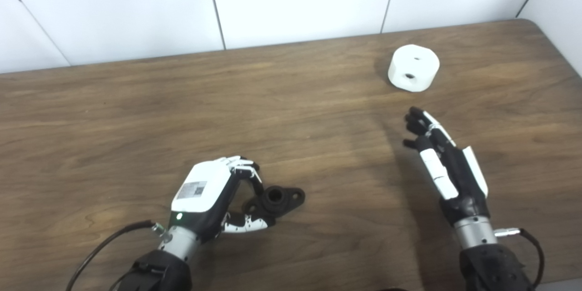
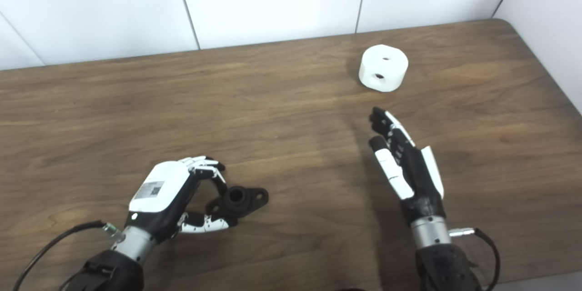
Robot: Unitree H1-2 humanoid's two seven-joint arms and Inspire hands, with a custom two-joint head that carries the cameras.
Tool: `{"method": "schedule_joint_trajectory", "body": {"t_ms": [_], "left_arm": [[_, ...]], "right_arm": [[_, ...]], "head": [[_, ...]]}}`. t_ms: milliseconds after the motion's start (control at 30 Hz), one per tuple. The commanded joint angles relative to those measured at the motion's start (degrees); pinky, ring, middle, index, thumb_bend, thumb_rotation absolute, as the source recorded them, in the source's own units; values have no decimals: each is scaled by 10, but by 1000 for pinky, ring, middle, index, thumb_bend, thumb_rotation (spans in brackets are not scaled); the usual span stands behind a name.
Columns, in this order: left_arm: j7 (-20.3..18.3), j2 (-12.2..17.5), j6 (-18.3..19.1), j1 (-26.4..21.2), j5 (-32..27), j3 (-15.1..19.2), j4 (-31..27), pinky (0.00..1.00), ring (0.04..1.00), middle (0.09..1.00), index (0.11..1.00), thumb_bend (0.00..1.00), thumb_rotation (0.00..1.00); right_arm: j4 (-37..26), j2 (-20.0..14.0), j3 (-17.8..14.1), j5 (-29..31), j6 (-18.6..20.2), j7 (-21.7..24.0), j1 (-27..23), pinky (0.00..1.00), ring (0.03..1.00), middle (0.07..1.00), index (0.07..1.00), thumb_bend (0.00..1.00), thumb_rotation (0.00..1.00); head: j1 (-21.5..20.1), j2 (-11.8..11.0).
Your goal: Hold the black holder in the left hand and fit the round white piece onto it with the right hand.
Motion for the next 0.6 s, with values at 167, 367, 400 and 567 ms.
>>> {"method": "schedule_joint_trajectory", "body": {"t_ms": [167, 367, 400, 567], "left_arm": [[5, 2, -31, 28, 3, -12, 44, 851, 844, 773, 488, 518, 50], [11, 4, -40, 28, 18, -15, 51, 847, 842, 772, 488, 518, 50], [11, 6, -41, 28, 28, -17, 52, 848, 841, 770, 488, 518, 50], [11, 12, -45, 27, 56, -17, 53, 845, 837, 768, 488, 519, 51]], "right_arm": [[-41, 1, -35, -23, 26, -14, -40, 963, 971, 950, 969, 695, 624], [-44, -27, -57, -61, 53, -5, -77, 989, 970, 944, 972, 762, 565], [-44, -34, -58, -69, 59, 0, -84, 972, 971, 953, 979, 762, 568], [-37, -62, -64, -90, 94, 18, -122, 967, 965, 977, 998, 772, 549]], "head": [[-21, -10], [-28, -13], [-36, -19], [-69, -30]]}}
